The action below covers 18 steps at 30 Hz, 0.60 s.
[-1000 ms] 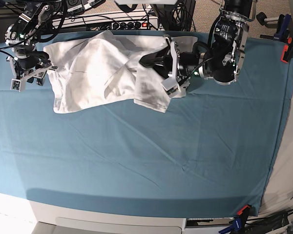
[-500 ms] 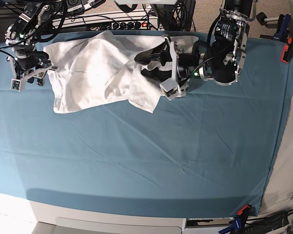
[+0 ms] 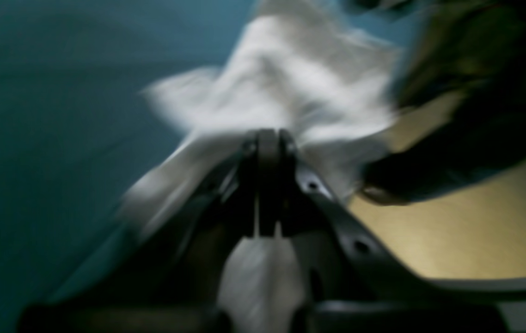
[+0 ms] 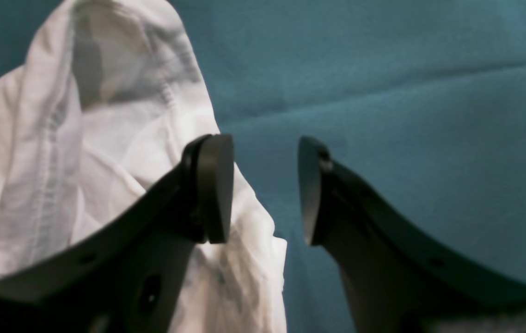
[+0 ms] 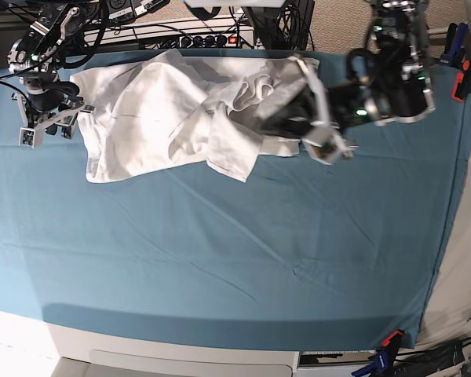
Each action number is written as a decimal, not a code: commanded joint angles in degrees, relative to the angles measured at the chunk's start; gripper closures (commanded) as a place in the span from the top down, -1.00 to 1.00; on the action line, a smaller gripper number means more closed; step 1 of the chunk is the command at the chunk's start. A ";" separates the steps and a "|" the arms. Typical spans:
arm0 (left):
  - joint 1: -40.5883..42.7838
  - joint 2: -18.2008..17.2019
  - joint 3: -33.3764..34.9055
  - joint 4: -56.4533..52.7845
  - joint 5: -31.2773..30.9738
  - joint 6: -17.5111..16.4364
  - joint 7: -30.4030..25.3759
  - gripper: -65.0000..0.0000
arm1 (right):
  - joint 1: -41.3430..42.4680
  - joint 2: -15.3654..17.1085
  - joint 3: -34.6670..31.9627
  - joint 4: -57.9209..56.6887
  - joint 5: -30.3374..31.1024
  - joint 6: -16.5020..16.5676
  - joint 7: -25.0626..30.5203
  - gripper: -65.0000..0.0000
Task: Fold the T-shirt properly
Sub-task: 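Release the folded end and reposition the left gripper on the fold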
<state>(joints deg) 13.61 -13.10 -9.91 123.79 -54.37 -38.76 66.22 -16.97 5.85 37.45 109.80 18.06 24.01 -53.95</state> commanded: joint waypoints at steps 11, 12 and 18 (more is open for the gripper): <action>9.20 -1.46 -0.48 0.90 3.85 5.99 -3.23 -1.00 | 0.31 0.83 0.15 0.81 0.59 0.17 1.33 -0.28; 9.42 -1.42 0.57 0.90 4.35 5.99 -3.28 -1.00 | 0.31 0.83 0.15 0.81 0.59 0.17 1.31 -0.28; 9.35 0.31 9.09 0.83 18.10 10.14 -9.20 -1.00 | 0.31 0.83 0.15 0.81 1.73 0.17 1.31 -0.28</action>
<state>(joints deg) 22.98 -12.84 -0.67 123.74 -34.81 -28.34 58.22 -16.97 5.85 37.43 109.80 19.33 24.01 -53.95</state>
